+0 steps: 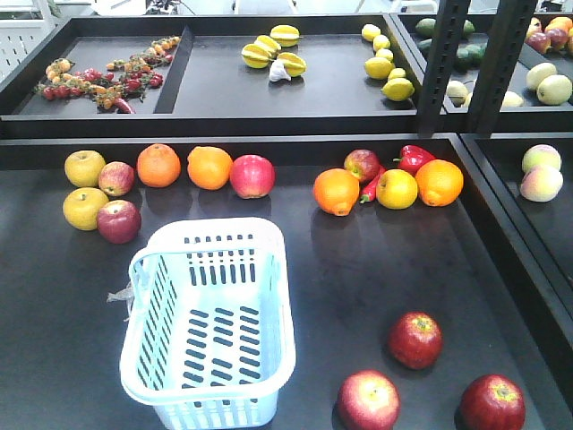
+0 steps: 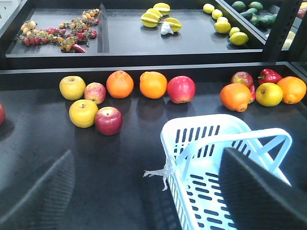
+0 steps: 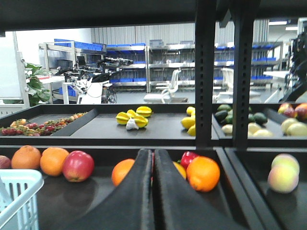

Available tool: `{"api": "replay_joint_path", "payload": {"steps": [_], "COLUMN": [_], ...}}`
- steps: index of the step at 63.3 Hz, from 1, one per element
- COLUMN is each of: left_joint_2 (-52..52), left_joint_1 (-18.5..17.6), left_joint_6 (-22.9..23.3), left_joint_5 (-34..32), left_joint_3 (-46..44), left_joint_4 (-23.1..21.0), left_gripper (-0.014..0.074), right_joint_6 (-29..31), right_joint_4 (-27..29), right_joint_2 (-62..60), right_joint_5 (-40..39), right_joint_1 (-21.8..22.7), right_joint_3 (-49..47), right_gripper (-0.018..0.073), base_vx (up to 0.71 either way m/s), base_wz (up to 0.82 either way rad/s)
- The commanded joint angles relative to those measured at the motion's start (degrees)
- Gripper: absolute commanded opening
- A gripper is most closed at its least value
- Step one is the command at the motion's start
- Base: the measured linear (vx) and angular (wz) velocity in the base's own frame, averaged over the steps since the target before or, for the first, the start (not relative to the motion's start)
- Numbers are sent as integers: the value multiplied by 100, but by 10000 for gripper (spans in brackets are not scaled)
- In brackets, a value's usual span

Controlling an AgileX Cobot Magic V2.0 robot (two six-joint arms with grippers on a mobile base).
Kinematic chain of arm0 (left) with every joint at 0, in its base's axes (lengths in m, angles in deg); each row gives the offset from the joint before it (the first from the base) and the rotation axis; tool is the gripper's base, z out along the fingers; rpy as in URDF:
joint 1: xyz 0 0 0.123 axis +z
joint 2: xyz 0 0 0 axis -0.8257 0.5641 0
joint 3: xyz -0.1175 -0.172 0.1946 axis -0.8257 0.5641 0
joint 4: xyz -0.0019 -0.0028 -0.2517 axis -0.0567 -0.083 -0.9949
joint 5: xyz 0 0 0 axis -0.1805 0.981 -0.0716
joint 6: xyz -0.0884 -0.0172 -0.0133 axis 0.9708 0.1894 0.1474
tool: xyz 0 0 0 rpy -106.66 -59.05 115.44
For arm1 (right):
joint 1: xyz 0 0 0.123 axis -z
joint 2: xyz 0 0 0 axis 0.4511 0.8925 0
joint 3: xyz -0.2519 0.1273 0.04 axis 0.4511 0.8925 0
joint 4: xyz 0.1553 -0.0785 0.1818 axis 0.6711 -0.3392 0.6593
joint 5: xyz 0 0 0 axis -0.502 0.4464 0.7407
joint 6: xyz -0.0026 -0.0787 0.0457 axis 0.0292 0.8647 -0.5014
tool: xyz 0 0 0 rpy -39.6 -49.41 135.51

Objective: Pick three apples into basket with both arms

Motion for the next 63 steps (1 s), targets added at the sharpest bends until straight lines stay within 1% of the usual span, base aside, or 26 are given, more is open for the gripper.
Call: {"api": "replay_joint_path", "payload": {"steps": [1, 6, 10, 18, 24, 27, 32, 36, 42, 51, 54, 60, 63], "left_joint_2": [46, 46, 46, 46, 46, 46, 46, 46, 46, 46, 46, 46, 46], "left_joint_1": [-1, -1, -1, -1, -1, -1, -1, -1, -1, -1, -1, -1, -1], "left_joint_6": [56, 56, 56, 56, 56, 56, 56, 56, 56, 56, 56, 56, 56], "left_joint_5": [-366, -366, -366, -366, -366, -366, -366, -366, -366, -366, -366, -366, -366], "left_joint_3": [-161, -161, -161, -161, -161, -161, -161, -161, -161, -161, -161, -161, -161], "left_joint_4": [60, 60, 60, 60, 60, 60, 60, 60, 60, 60, 60, 60, 60], "left_gripper": [554, 545, 538, 533, 533, 533, 533, 533, 533, 533, 533, 533, 533], "right_joint_6": [-210, -246, -240, -233, -101, 31, 101, 101, 101, 161, 304, 547, 627], "right_joint_4": [4, 4, 4, 4, -16, -16, -16, -16, -16, -46, -55, -55, -55], "right_joint_2": [-52, 100, 372, 1125, 1925, 2291, 2856, 3227, 3569, 3764, 3809, 3823, 3823], "right_joint_5": [114, 638, 1230, 2637, 3981, 4506, 5133, 5421, 5654, 5862, 5998, 6217, 6329], "right_joint_1": [22, 22, 22, 22, 22, 22, 22, 22, 22, 22, 22, 22, 22], "right_joint_3": [-421, -894, -1387, -2398, -3299, -3743, -4271, -4639, -4930, -4899, -4899, -4899, -4899], "right_gripper": [-9, -9, -9, -9, -9, -9, -9, -9, -9, -5, 1, 36, 72], "base_vx": [0, 0, 0, 0, 0, 0, 0, 0, 0, 0, 0, 0, 0], "base_wz": [0, 0, 0, 0, 0, 0, 0, 0, 0, 0, 0, 0, 0]}}
